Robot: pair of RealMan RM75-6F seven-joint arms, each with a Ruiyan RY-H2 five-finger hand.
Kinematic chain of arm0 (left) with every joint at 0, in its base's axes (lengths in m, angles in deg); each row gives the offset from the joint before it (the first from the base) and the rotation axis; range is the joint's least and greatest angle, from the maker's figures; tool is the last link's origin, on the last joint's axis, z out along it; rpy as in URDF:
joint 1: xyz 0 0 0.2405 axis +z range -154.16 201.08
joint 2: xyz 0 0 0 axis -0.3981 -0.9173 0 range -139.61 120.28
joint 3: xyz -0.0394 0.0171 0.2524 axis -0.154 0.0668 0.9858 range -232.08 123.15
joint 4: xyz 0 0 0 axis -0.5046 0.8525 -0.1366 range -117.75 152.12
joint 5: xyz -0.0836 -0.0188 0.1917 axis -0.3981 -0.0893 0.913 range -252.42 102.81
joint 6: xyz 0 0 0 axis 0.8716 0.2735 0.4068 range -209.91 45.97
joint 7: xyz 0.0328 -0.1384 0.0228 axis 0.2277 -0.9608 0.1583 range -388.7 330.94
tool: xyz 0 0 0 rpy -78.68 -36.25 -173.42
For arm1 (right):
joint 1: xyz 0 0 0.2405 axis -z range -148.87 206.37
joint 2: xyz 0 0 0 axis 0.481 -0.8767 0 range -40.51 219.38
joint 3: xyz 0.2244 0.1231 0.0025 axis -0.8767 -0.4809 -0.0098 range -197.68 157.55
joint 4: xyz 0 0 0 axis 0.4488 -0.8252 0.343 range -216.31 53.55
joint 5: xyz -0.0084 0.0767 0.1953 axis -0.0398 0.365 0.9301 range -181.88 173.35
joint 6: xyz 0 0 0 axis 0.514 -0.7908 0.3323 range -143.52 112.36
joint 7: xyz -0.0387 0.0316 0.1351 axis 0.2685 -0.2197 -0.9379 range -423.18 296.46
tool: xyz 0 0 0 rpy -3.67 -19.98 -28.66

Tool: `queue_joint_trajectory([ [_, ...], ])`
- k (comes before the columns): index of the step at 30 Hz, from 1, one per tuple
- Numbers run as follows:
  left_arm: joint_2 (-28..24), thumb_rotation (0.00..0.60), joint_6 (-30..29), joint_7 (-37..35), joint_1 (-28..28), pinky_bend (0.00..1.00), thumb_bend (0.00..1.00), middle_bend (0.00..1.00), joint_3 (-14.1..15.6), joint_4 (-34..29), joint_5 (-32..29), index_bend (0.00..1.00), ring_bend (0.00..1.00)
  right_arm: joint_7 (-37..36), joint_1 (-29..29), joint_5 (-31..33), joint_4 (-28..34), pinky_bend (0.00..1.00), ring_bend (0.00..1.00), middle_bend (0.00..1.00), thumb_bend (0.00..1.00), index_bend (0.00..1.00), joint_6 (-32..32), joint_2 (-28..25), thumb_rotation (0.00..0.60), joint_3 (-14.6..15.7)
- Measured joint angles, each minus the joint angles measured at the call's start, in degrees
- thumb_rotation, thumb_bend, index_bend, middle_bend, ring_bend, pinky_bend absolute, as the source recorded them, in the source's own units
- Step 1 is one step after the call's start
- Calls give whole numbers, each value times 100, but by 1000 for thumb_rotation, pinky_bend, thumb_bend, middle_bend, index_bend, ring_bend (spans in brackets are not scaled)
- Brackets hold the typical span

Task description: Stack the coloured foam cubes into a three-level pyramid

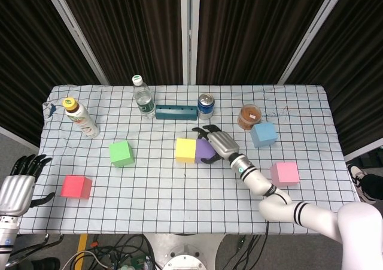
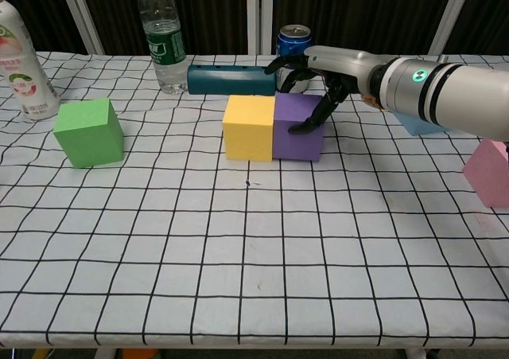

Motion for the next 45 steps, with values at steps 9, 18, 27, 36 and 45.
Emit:
queue_joint_trajectory([
  [9,11,600,-5,-43,9,84,103,110,7,34,-5,157,74,10,-57,23,-77,49,75,366,177,108,55,75,600,0],
  [18,28,600,-2,-83,1,84,104,110,5,73,4,157,74,57,-89,25,-81,20,66,312,177,29,88,92,600,22],
  [27,36,600,-10,-99,3,84,104,110,14,93,20,157,74,131,-74,49,-17,8,63,254,176,0,81,68,600,59],
  [36,28,600,0,-80,-17,84,103,110,12,75,36,157,74,201,-47,119,31,0,63,225,176,0,63,1,600,58],
  [45,17,600,19,-84,-16,84,104,110,18,73,17,157,74,169,-77,111,-25,0,63,231,176,0,82,91,600,52],
])
